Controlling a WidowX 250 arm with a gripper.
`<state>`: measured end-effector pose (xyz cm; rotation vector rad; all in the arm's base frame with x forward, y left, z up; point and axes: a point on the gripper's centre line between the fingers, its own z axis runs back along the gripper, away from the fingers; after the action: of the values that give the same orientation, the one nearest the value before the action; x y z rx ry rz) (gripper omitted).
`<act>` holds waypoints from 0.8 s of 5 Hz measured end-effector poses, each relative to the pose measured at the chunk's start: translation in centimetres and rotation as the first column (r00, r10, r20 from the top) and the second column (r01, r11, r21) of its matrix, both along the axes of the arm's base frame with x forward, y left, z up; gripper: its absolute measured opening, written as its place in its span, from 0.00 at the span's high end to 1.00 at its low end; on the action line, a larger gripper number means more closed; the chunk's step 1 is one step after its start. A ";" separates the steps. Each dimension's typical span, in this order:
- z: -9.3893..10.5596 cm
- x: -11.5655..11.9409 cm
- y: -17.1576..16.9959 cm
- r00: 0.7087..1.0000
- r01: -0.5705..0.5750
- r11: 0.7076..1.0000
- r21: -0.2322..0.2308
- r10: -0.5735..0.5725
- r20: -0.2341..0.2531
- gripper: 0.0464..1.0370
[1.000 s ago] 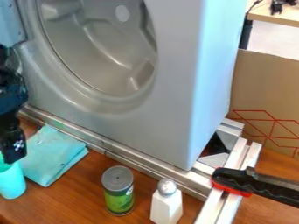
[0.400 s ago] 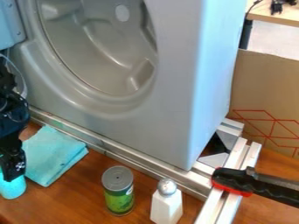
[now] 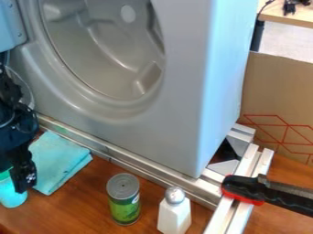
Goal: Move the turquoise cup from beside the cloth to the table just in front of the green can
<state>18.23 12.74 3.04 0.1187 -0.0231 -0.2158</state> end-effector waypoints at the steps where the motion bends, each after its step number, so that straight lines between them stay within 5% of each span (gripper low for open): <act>1: -1.0 -0.3 0.6 0.999 -0.026 0.999 0.026 0.026 -0.030 0.04; 3: -2.4 -0.9 1.3 0.994 -0.063 0.997 0.048 0.066 -0.082 0.09; 4: -2.2 -1.0 1.9 0.993 -0.090 0.995 0.037 0.092 -0.071 0.38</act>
<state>17.18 14.67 0.81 0.1455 0.0585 -0.1290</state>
